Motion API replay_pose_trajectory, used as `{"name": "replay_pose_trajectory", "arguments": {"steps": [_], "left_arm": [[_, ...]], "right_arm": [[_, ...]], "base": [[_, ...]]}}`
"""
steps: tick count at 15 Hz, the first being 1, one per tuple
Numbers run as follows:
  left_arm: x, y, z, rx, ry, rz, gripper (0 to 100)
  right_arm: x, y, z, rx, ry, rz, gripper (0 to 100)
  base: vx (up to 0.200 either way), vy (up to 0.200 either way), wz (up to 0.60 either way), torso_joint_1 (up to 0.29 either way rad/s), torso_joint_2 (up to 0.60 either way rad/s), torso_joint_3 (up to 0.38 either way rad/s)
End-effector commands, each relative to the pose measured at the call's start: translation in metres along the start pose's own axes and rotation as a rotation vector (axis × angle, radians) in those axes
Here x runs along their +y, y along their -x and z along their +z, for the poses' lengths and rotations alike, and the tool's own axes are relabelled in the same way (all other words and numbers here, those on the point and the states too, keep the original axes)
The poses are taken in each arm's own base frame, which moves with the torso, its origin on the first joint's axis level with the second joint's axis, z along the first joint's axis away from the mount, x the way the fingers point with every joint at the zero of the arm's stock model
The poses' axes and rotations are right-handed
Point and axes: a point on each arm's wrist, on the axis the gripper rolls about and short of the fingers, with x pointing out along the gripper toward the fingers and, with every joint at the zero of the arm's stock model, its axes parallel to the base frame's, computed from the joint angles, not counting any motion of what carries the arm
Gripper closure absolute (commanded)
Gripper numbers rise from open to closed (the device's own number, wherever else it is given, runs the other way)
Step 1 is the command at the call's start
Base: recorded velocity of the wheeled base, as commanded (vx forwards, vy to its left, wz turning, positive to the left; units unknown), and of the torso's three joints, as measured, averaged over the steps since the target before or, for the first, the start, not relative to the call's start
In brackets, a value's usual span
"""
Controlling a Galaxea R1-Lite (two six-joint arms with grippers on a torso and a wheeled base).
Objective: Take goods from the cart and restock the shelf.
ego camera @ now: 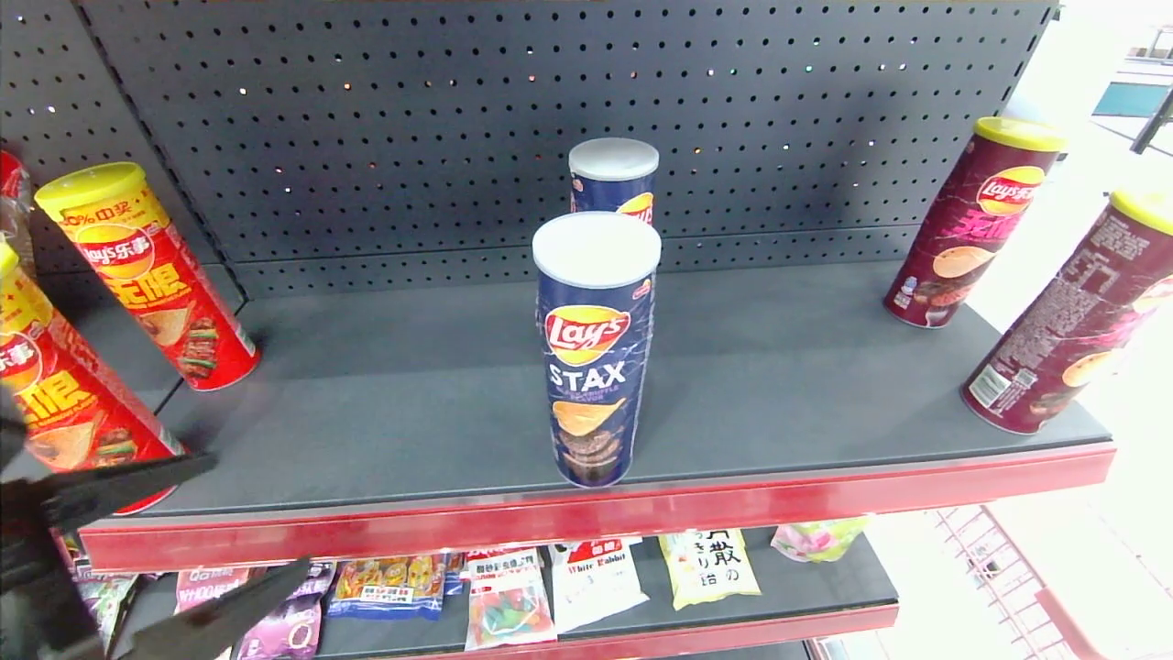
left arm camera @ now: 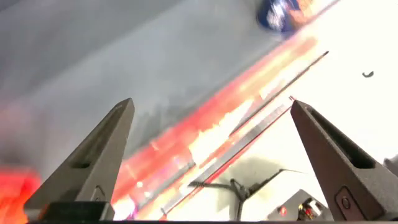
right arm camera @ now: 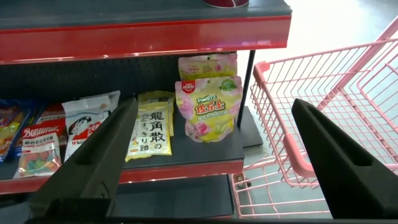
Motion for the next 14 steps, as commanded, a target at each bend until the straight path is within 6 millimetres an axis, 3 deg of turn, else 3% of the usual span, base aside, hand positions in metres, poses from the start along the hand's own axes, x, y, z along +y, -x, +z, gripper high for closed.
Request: {"name": "replay_pose_trajectory", "arguments": {"steps": [1,2,3,4,10,13,14], "left_arm": [[-0.017,0.100,-0.083,-0.125,0.036,0.175,0],[-0.022,0.110,-0.102,-0.129,0.070,0.230,0],[-0.022,0.110,-0.102,-0.129,0.070,0.230,0],[-0.033,0.119,-0.130,-0.104,0.140,0.362,0],[-0.026,0.116,-0.133,-0.051,0.270,0.668,0],[-0.021,0.093,-0.093,0.054,0.510,0.941,0],[-0.019,0.084,-0.092,0.108,0.596,1.028,0]], "right_arm": [[0.000,0.000,0.000,-0.004,-0.003,-0.003,0],[0.000,0.000,0.000,-0.004,-0.002,-0.003,0],[0.000,0.000,0.000,-0.004,-0.002,-0.003,0],[0.000,0.000,0.000,-0.004,0.000,-0.001,0],[0.000,0.000,0.000,-0.004,0.001,-0.001,0],[0.000,0.000,0.000,-0.004,0.001,-0.001,0],[0.000,0.000,0.000,-0.004,0.001,-0.001,0]], "base": [[0.000,0.000,0.00,0.000,0.00,0.000],[0.000,0.000,0.00,0.000,0.00,0.000],[0.000,0.000,0.00,0.000,0.00,0.000],[0.000,0.000,0.00,0.000,0.00,0.000],[0.000,0.000,0.00,0.000,0.00,0.000],[0.000,0.000,0.00,0.000,0.00,0.000],[0.000,0.000,0.00,0.000,0.00,0.000]]}}
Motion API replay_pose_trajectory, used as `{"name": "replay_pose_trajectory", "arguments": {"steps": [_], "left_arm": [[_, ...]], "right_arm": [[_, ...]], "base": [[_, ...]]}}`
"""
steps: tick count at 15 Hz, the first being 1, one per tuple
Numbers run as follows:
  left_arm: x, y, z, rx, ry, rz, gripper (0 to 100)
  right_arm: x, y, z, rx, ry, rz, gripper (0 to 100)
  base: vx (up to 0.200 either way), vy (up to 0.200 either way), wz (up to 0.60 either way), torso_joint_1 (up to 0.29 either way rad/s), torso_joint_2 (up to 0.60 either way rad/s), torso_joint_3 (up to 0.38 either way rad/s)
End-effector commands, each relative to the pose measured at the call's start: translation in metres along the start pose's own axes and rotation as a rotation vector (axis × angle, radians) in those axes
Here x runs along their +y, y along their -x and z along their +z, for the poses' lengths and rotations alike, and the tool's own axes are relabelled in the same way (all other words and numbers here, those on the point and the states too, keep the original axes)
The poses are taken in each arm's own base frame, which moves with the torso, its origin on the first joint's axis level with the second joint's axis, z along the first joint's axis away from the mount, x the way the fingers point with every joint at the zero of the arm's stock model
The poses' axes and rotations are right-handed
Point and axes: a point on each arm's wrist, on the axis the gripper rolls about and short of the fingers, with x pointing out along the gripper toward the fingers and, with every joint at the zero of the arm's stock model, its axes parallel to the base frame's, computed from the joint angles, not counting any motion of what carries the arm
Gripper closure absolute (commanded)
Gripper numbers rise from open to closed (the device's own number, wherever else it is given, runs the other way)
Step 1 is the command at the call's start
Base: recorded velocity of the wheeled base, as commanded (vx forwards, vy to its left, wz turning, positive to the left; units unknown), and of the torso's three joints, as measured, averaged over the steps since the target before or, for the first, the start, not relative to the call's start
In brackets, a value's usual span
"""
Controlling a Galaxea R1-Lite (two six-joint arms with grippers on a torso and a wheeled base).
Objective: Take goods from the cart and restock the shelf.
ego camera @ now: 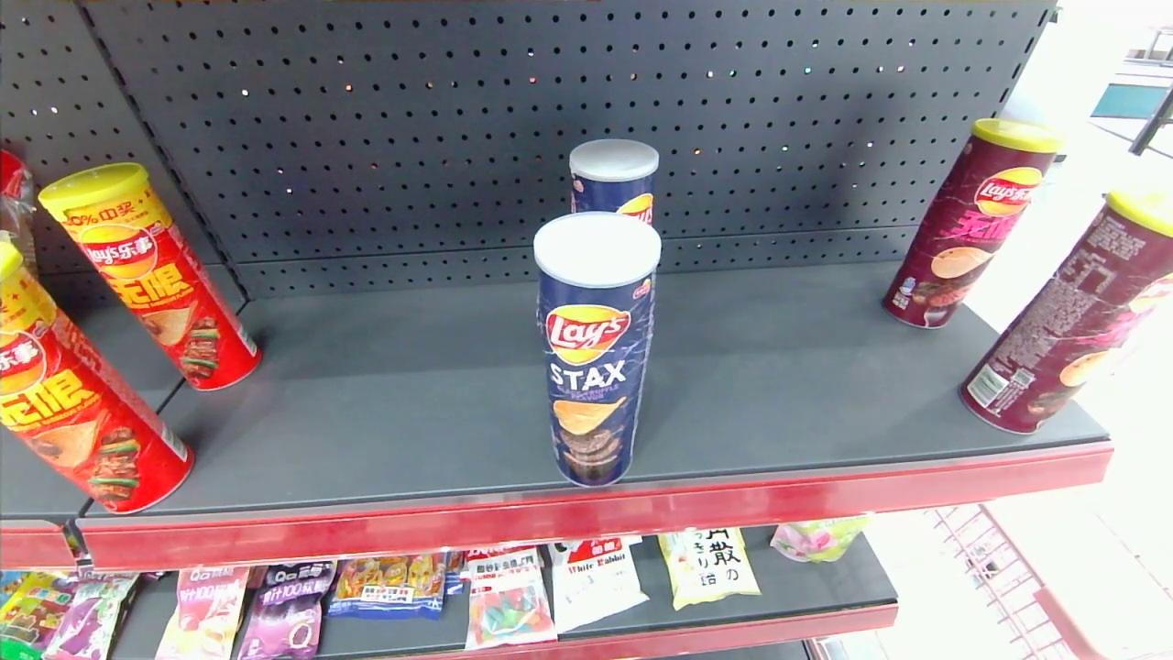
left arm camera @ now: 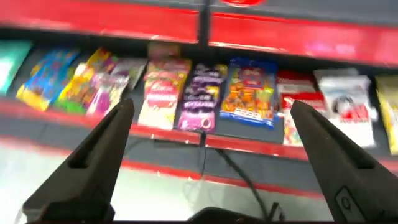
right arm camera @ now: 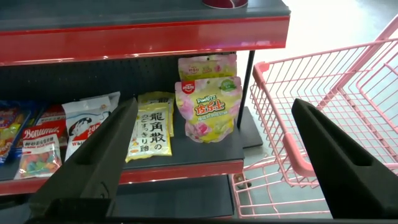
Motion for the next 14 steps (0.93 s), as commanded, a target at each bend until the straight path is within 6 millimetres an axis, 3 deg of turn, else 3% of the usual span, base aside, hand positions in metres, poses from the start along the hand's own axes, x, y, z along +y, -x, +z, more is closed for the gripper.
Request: {"name": "replay_pose_trajectory", "arguments": {"steps": [1,3,4,5,7,9,14], "left_arm": [[-0.022,-0.022,0.011,0.162,0.145,0.166,0],[-0.022,-0.020,-0.014,0.006,0.088,-0.072,0],[-0.020,-0.025,-0.043,-0.177,-0.073,-0.323,0],[-0.024,-0.028,-0.043,-0.245,-0.121,-0.395,0],[-0.024,-0.028,-0.044,-0.252,-0.172,-0.420,0],[-0.023,-0.029,-0.044,-0.233,-0.066,-0.356,0],[-0.024,-0.030,-0.044,-0.267,-0.110,-0.389,0]], "right_arm": [[0.000,0.000,0.000,-0.002,-0.001,0.000,0],[0.000,0.000,0.000,-0.002,-0.002,0.000,0],[0.000,0.000,0.000,-0.002,-0.001,0.000,0],[0.000,0.000,0.000,-0.002,-0.001,0.000,0],[0.000,0.000,0.000,-0.002,-0.001,0.000,0],[0.000,0.000,0.000,-0.002,-0.001,0.000,0],[0.000,0.000,0.000,0.000,-0.001,0.000,0]], "base": [[0.000,0.000,0.00,0.000,0.00,0.000],[0.000,0.000,0.00,0.000,0.00,0.000],[0.000,0.000,0.00,0.000,0.00,0.000],[0.000,0.000,0.00,0.000,0.00,0.000],[0.000,0.000,0.00,0.000,0.00,0.000],[0.000,0.000,0.00,0.000,0.00,0.000],[0.000,0.000,0.00,0.000,0.00,0.000]]}}
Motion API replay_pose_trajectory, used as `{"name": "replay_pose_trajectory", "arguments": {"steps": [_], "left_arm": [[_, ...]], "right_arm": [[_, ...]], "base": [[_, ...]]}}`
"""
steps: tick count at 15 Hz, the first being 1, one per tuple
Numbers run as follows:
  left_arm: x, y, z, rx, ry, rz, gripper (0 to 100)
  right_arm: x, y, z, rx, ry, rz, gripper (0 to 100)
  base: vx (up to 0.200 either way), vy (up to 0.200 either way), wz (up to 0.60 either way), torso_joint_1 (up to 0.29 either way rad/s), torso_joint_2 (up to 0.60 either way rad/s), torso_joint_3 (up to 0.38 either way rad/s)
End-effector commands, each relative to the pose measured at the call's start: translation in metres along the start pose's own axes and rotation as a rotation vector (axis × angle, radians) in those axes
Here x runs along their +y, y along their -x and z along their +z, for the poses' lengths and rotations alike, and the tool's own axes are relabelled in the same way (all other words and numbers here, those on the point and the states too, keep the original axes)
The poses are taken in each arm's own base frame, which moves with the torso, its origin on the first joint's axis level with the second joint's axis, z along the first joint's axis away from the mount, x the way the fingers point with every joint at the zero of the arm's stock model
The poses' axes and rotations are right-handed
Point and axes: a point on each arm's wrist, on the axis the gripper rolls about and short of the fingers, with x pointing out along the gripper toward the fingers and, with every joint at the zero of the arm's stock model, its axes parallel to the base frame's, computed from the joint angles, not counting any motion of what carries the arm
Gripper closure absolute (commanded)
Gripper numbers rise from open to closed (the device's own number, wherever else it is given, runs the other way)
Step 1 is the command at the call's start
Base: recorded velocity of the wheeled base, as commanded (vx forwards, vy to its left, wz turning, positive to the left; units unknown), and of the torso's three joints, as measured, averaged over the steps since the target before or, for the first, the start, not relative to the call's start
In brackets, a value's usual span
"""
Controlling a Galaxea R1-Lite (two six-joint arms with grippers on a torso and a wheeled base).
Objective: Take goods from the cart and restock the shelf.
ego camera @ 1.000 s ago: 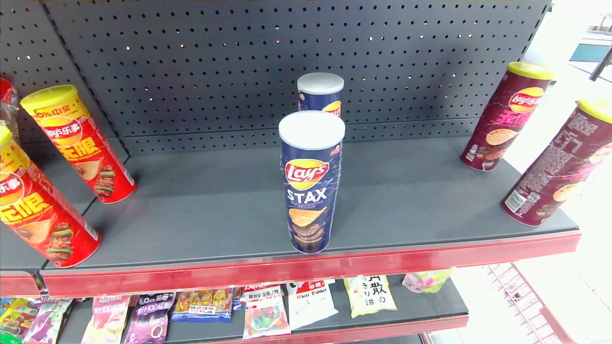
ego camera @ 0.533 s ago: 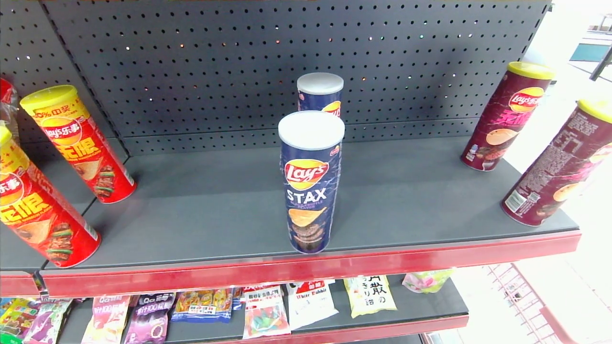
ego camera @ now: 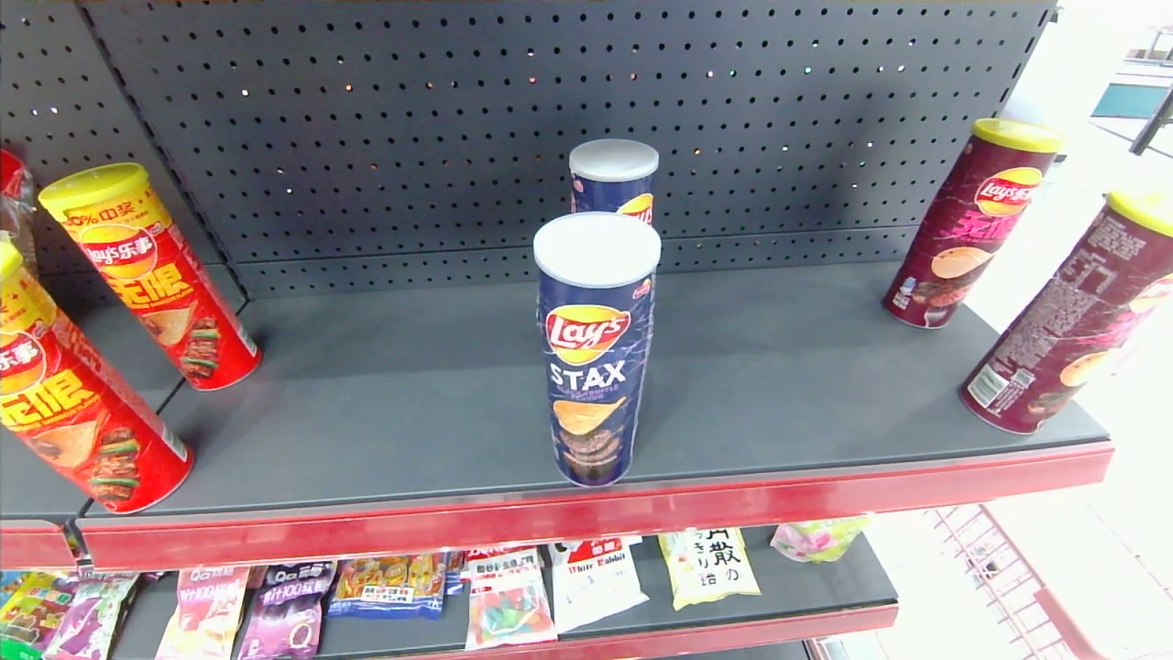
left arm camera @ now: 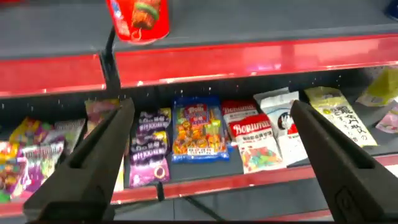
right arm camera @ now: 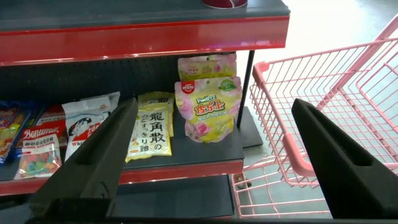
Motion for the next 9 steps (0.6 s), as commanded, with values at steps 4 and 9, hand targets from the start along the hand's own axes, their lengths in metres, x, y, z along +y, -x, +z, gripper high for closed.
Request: {"name": "replay_pose_trajectory", "arguments": {"steps": [4,9], "left_arm": [[0.0030,-0.0005,-0.0024,-0.006,0.062,0.137,0],[0.0013,-0.0053,-0.0102,-0.018,0.013,0.042,0]], "right_arm": [[0.0000,0.0001,0.0000,-0.001,-0.001,0.001,0],[-0.0001,0.0001,0.0000,-0.001,-0.001,-0.001,0]], "base": [[0.000,0.000,0.00,0.000,0.00,0.000],[0.000,0.000,0.00,0.000,0.00,0.000]]}}
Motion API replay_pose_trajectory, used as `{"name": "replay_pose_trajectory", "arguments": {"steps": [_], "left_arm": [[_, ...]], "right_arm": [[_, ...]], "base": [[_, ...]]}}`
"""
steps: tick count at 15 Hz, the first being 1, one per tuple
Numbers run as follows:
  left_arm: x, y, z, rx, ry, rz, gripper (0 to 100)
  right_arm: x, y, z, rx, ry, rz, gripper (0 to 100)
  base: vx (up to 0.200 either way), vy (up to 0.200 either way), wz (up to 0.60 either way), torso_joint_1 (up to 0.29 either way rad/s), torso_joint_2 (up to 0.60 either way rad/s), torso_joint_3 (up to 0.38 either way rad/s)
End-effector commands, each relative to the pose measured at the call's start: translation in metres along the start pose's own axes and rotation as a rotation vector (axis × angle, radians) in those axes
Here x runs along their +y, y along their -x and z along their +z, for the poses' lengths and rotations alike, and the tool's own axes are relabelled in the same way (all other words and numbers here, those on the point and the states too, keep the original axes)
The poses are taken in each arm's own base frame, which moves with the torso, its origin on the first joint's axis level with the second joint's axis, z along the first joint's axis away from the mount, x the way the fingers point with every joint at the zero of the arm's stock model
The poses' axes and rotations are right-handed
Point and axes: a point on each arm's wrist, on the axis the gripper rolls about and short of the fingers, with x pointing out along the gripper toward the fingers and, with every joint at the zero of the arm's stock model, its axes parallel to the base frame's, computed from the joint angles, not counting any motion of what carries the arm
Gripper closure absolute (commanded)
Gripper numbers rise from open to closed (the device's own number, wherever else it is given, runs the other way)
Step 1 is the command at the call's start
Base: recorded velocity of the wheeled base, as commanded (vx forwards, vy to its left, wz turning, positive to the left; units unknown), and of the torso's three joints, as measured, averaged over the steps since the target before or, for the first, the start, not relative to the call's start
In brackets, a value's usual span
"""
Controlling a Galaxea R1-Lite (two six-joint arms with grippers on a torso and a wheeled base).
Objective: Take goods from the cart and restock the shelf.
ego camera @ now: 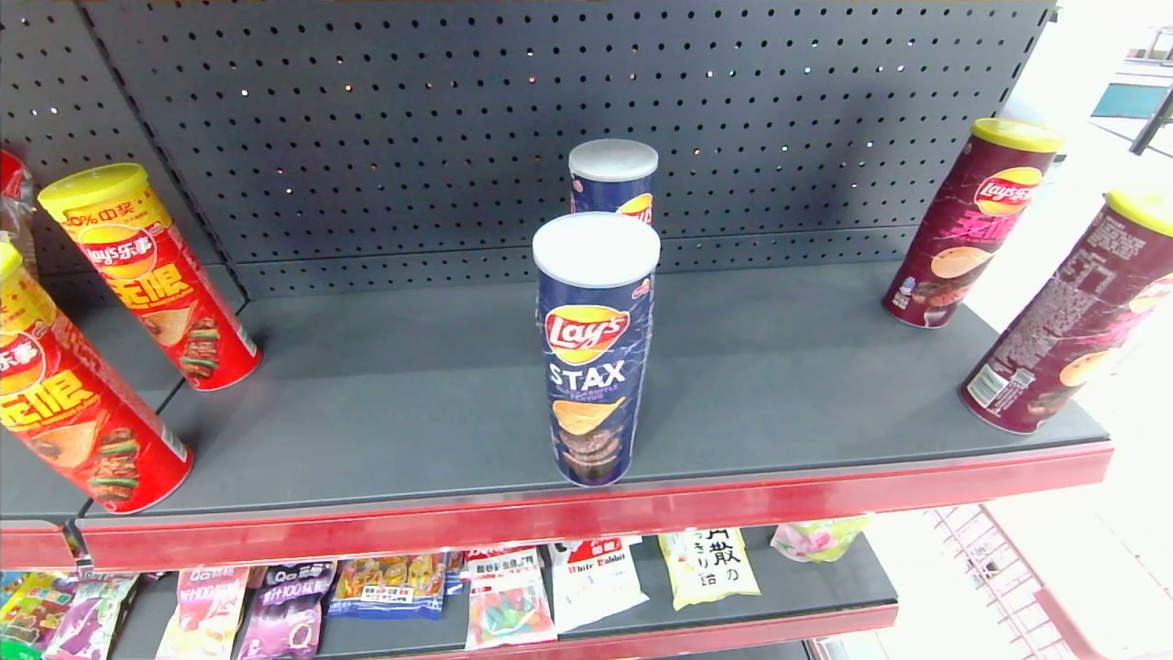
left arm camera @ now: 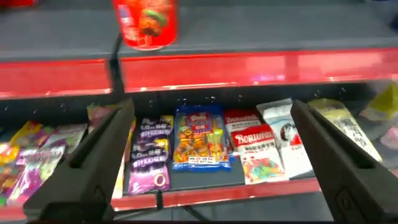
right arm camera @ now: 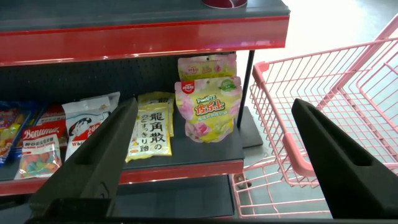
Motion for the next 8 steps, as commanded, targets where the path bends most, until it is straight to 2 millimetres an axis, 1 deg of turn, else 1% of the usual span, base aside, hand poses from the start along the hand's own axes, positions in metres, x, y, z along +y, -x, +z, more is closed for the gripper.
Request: {"name": "replay_pose_trajectory", "arguments": {"steps": [1,5,8], "left_arm": [[0.0001,-0.0007,-0.0024,0.008,-0.001,0.005,0],[0.0003,-0.0007,-0.0024,0.008,-0.001,0.014,0],[0.0003,-0.0007,-0.0024,0.008,-0.001,0.012,0]], "right_arm": [[0.0000,0.0000,-0.0002,0.001,0.000,0.001,0],[0.0000,0.0000,-0.0001,0.000,0.001,0.001,0],[0.0000,0.0000,-0.0001,0.000,0.000,-0.001,0]], "base": [[0.000,0.000,0.00,0.000,0.00,0.000],[0.000,0.000,0.00,0.000,0.00,0.000],[-0.200,0.000,0.00,0.007,0.00,0.001]]}}
